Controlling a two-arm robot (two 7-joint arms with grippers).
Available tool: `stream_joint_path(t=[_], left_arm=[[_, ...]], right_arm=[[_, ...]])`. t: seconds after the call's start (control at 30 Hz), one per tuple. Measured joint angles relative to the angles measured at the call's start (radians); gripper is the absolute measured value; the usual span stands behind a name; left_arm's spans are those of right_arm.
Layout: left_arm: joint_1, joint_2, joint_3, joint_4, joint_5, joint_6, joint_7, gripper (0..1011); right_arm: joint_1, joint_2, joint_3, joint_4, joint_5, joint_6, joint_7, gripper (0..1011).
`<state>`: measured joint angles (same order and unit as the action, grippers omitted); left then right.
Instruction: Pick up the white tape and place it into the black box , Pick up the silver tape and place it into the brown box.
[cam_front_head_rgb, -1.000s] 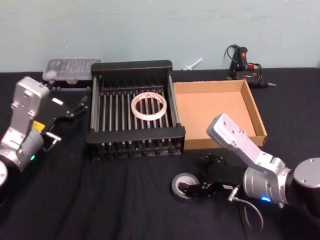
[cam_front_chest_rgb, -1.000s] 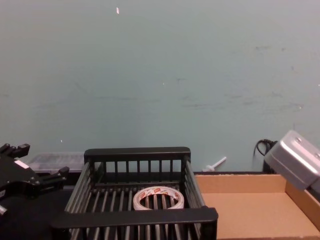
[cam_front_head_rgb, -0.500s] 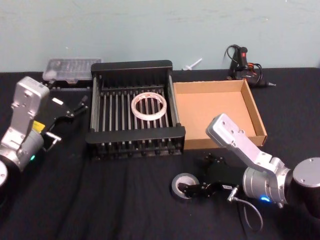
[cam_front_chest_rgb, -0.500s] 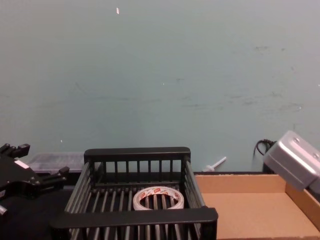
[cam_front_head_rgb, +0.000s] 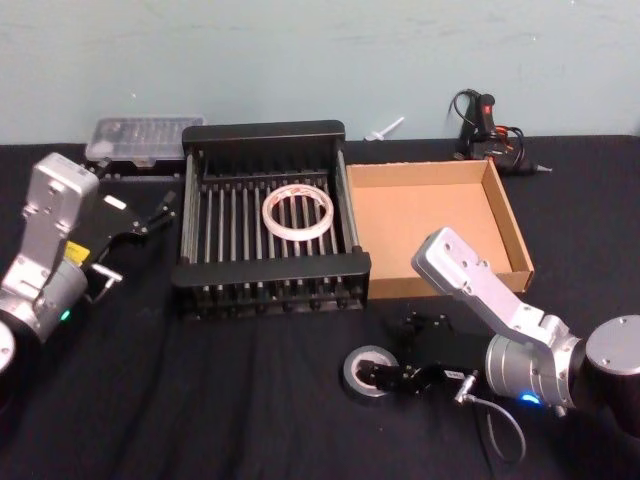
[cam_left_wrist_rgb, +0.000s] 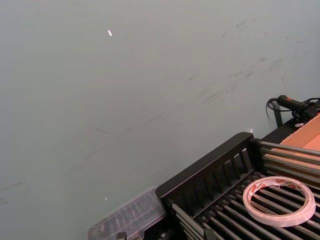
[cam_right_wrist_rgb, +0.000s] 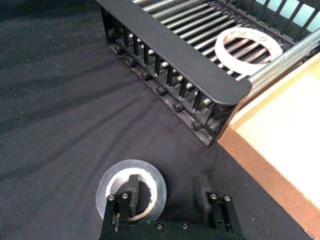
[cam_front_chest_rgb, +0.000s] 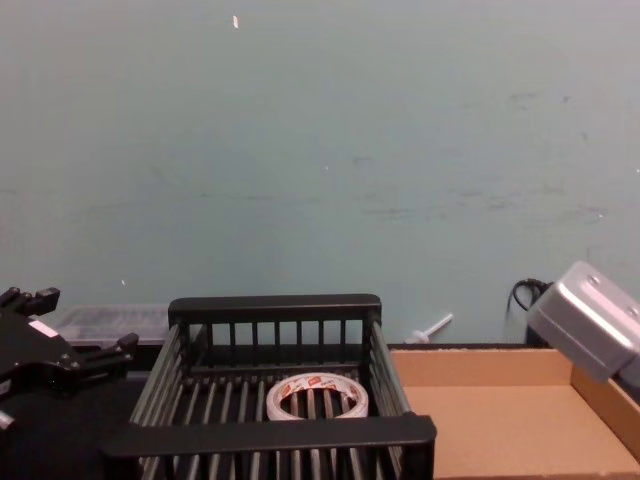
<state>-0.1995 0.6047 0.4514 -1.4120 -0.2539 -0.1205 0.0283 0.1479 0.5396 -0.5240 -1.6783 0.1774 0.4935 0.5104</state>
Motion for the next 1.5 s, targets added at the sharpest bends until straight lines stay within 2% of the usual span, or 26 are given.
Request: stream_joint_path(t=[0.07, 0.1, 0.13, 0.23, 0.3, 0.47, 0.5, 0.6, 1.17, 1.37, 1.5], left_arm=[[0.000, 0.000, 0.000, 0.000, 0.000, 0.000, 0.000, 1001], [0.000, 0.000, 0.000, 0.000, 0.000, 0.000, 0.000, 1001], [0.000, 0.000, 0.000, 0.000, 0.000, 0.000, 0.000, 1001], [0.000, 0.000, 0.000, 0.000, 0.000, 0.000, 0.000, 1001], [0.000, 0.000, 0.000, 0.000, 0.000, 0.000, 0.000, 1001], [0.000, 0.000, 0.000, 0.000, 0.000, 0.000, 0.000, 1001], [0.000, 0.000, 0.000, 0.000, 0.000, 0.000, 0.000, 1001], [0.000, 0.000, 0.000, 0.000, 0.000, 0.000, 0.000, 1001], [0.000, 0.000, 0.000, 0.000, 0.000, 0.000, 0.000, 1002], [0.000, 0.000, 0.000, 0.000, 0.000, 0.000, 0.000, 1001], [0.000, 0.000, 0.000, 0.000, 0.000, 0.000, 0.000, 1001]], right_arm=[[0.000, 0.000, 0.000, 0.000, 0.000, 0.000, 0.000, 718], [0.000, 0.000, 0.000, 0.000, 0.000, 0.000, 0.000, 660], [0.000, 0.000, 0.000, 0.000, -0.001, 0.000, 0.000, 660], [0.000, 0.000, 0.000, 0.000, -0.001, 0.000, 0.000, 537], [0.000, 0.000, 0.000, 0.000, -0.001, 0.001, 0.000, 504], [0.000, 0.000, 0.000, 0.000, -0.001, 0.001, 0.000, 302], [0.000, 0.000, 0.000, 0.000, -0.002, 0.001, 0.000, 302], [0.000, 0.000, 0.000, 0.000, -0.002, 0.001, 0.000, 183], [-0.002, 0.005, 0.007, -0.007, 0.008, -0.014, 0.004, 162], [-0.014, 0.023, 0.028, -0.030, 0.027, -0.041, 0.006, 162], [-0.027, 0.039, 0.058, -0.053, 0.049, -0.061, -0.004, 162]])
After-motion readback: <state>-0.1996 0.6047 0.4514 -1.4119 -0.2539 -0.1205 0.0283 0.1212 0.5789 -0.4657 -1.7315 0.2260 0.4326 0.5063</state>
